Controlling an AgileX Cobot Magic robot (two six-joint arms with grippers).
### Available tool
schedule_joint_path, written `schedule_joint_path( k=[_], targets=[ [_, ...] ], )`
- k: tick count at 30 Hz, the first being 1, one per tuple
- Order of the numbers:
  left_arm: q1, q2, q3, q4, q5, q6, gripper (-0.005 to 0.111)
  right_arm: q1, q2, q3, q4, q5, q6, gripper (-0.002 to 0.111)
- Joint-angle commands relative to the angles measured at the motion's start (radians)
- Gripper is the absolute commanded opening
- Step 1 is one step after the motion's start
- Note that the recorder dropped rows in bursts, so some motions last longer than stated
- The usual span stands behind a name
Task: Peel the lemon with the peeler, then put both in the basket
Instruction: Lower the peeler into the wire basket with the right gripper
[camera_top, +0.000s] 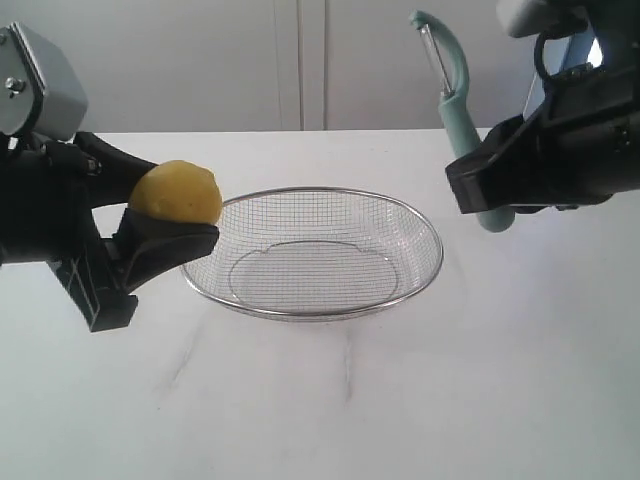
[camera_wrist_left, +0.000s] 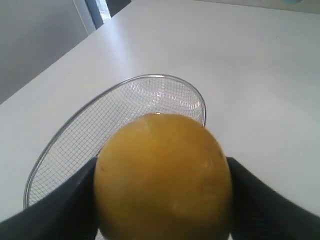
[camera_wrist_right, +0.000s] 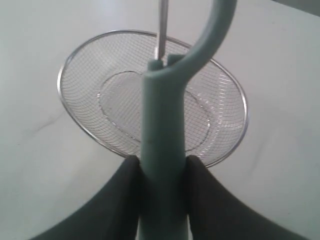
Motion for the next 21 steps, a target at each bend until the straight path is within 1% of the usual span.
schedule_joint_path(
  k=[1, 3, 6, 9, 15, 21],
  targets=[
    [-0.004, -0.021, -0.059, 0.266, 0.102, -0.339, 0.000, -0.006, 0.041, -0.034, -0.081, -0.021, 0.045, 0.000],
    [-0.004, -0.021, -0.098, 0.403, 0.161, -0.480, 0.000, -0.006, 0.076, -0.054, -0.083, -0.021, 0.045, 0.000],
    [-0.004, -0.021, -0.137, 0.591, 0.206, -0.660, 0.000, -0.006, 0.140, -0.089, -0.083, -0.021, 0.045, 0.000],
    [-0.004, -0.021, -0.141, 0.691, 0.211, -0.773, 0.000, -0.006, 0.202, -0.129, -0.083, -0.017, 0.045, 0.000],
    [-0.004, -0.021, -0.141, 0.700, 0.207, -0.792, 0.000, -0.006, 0.326, -0.190, -0.083, 0.009, 0.033, 0.000],
    [-0.004, -0.021, -0.139, 0.700, 0.189, -0.792, 0.000, -0.006, 0.426, -0.194, -0.085, -0.072, -0.062, 0.000]
  ],
)
